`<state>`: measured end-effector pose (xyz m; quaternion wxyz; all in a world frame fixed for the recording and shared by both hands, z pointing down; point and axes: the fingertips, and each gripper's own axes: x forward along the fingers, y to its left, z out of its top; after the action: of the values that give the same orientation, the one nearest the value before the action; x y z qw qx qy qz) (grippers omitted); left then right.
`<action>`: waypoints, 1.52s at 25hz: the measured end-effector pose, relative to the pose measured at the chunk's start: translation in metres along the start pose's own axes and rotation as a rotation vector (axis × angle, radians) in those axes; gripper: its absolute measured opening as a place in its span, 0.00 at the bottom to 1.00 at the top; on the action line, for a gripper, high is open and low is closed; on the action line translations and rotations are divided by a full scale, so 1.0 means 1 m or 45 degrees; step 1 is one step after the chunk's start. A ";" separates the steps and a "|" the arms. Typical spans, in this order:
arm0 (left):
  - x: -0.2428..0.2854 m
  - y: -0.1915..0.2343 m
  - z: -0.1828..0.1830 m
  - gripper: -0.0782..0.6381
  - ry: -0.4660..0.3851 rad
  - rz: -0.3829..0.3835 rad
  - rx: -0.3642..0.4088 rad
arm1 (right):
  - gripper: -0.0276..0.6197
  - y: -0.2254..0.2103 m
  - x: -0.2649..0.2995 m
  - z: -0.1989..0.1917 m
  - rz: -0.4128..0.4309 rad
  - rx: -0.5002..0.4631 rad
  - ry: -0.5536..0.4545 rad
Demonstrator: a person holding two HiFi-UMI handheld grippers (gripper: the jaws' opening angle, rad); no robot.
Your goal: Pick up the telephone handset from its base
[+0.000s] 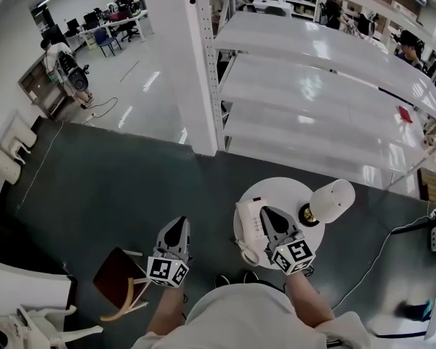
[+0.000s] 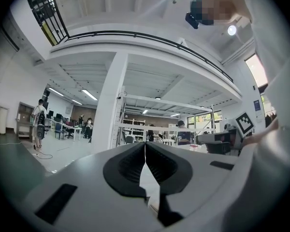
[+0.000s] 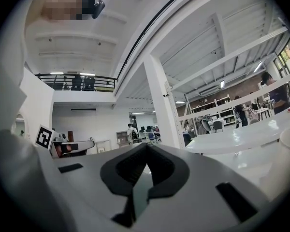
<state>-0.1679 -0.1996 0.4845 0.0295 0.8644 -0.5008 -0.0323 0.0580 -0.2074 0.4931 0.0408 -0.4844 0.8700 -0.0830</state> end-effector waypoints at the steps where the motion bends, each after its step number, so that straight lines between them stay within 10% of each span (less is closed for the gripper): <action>1: -0.001 0.000 -0.001 0.14 0.002 0.000 0.000 | 0.06 0.000 0.000 -0.002 -0.001 0.003 0.003; 28: -0.012 0.009 -0.019 0.14 0.063 0.048 -0.027 | 0.06 -0.029 0.005 -0.145 -0.051 0.007 0.378; 38: -0.016 0.011 -0.024 0.14 0.098 0.071 -0.041 | 0.31 -0.032 0.017 -0.222 -0.030 0.103 0.637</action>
<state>-0.1835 -0.1910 0.5098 0.0636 0.8501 -0.5227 -0.0063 0.0423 -0.2152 0.7170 -0.1574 -0.4570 0.8432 -0.2353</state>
